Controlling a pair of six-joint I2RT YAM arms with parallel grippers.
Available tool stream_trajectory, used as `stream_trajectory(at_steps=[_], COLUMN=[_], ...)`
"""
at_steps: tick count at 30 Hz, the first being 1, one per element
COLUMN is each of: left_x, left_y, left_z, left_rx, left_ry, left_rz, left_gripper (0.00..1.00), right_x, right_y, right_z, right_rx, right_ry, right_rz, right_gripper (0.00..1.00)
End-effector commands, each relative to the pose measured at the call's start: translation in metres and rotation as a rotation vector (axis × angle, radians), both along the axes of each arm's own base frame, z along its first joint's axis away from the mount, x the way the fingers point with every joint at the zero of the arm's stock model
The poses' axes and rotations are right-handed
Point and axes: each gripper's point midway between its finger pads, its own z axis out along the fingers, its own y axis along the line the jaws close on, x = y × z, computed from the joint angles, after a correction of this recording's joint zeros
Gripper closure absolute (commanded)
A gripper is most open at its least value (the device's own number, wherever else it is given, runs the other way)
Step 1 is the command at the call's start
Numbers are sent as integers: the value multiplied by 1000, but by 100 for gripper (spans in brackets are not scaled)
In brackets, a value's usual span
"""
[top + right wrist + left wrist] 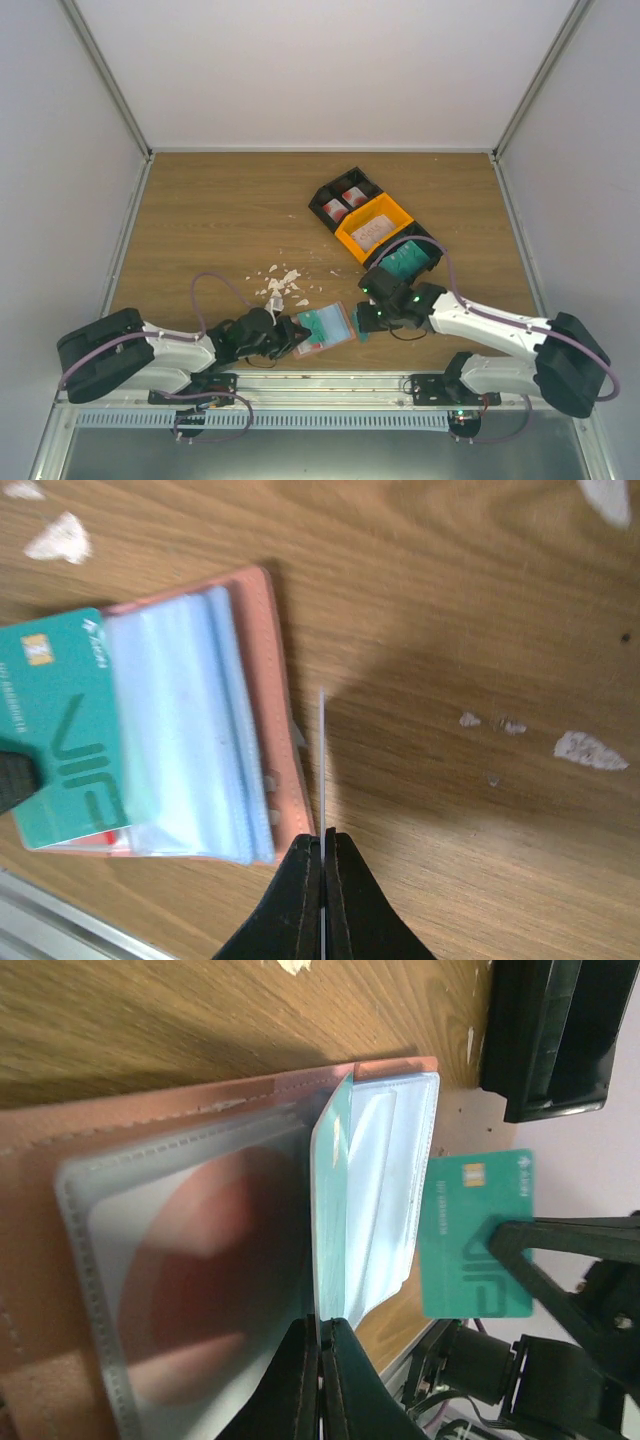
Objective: Put the credit cards into the card holder
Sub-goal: Insert the credit card into the card holder.
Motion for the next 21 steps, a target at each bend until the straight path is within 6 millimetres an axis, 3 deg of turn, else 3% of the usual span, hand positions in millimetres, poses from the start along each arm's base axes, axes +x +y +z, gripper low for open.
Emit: stream_trajectory(at_steps=[1, 4, 8, 13, 21], left_x=[-2, -2, -6, -8, -10], left_y=[24, 20, 18, 25, 18], left_z=[-22, -18, -17, -18, -5], left_rx=[114, 91, 73, 70, 30], left_ry=[7, -9, 3, 15, -29], left_rz=[45, 27, 13, 31, -7], left_gripper=[100, 100, 100, 100, 100], right_x=[14, 13, 3, -3, -3], right_y=[13, 32, 41, 35, 21], right_z=[41, 56, 36, 5, -7], right_rx=[73, 166, 161, 98, 26], right_ry=[-148, -172, -97, -27, 0], right_rz=[70, 147, 212, 206, 161], right_gripper=[99, 99, 99, 100, 100])
